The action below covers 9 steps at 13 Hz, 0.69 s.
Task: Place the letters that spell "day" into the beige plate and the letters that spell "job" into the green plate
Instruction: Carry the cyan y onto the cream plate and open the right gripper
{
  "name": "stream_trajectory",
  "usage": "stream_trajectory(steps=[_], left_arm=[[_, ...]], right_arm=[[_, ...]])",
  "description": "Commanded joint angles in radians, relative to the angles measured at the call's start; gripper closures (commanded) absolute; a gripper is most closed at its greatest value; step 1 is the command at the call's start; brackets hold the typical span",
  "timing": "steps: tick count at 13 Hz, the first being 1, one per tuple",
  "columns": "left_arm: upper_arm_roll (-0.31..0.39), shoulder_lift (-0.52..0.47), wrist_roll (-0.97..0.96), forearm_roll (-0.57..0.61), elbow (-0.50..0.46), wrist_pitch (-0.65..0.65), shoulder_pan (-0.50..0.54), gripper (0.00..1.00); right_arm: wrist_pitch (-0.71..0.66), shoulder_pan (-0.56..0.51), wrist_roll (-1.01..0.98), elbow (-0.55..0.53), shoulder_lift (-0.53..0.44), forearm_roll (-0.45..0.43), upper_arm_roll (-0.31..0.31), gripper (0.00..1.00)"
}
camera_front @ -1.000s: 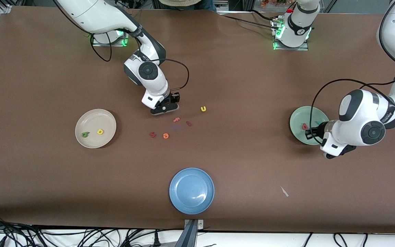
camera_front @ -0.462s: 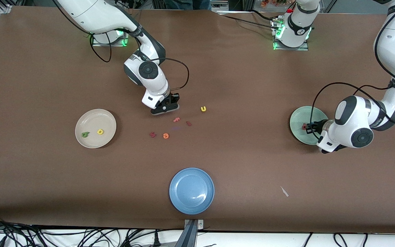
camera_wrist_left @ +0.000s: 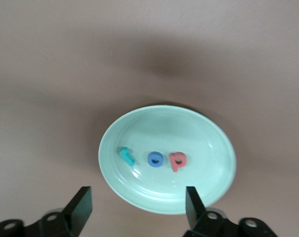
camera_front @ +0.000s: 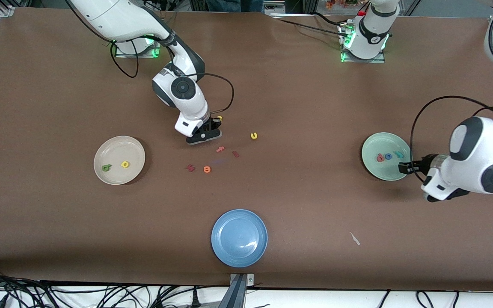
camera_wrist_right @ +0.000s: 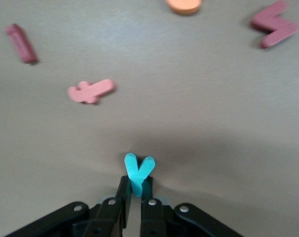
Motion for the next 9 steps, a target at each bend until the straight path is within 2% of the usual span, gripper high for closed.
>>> stream_trajectory(steps=[1, 3, 5, 7, 9], left_arm=[[-0.042, 0.001, 0.038, -0.025, 0.133, -0.105, -0.022, 0.01], [-0.076, 0.001, 0.038, -0.028, 0.209, -0.165, -0.041, 0.00], [-0.079, 0.001, 0.040, -0.028, 0.247, -0.170, -0.064, 0.00], [-0.073, 0.002, 0.040, -0.028, 0.290, -0.170, -0.103, 0.00], [-0.073, 0.005, 0.043, -0.027, 0.295, -0.203, -0.110, 0.00]], right_arm=[[-0.124, -0.075, -0.167, -0.015, -0.110, -0.004, -0.007, 1.00], [-0.187, -0.153, -0.351, -0.015, -0.162, 0.006, -0.007, 1.00], [-0.251, -0.213, -0.507, -0.015, -0.206, 0.006, -0.024, 1.00], [-0.262, -0.250, -0.749, -0.017, -0.222, 0.006, -0.122, 1.00], [-0.246, -0.291, -0.897, -0.018, -0.219, 0.010, -0.185, 0.99]])
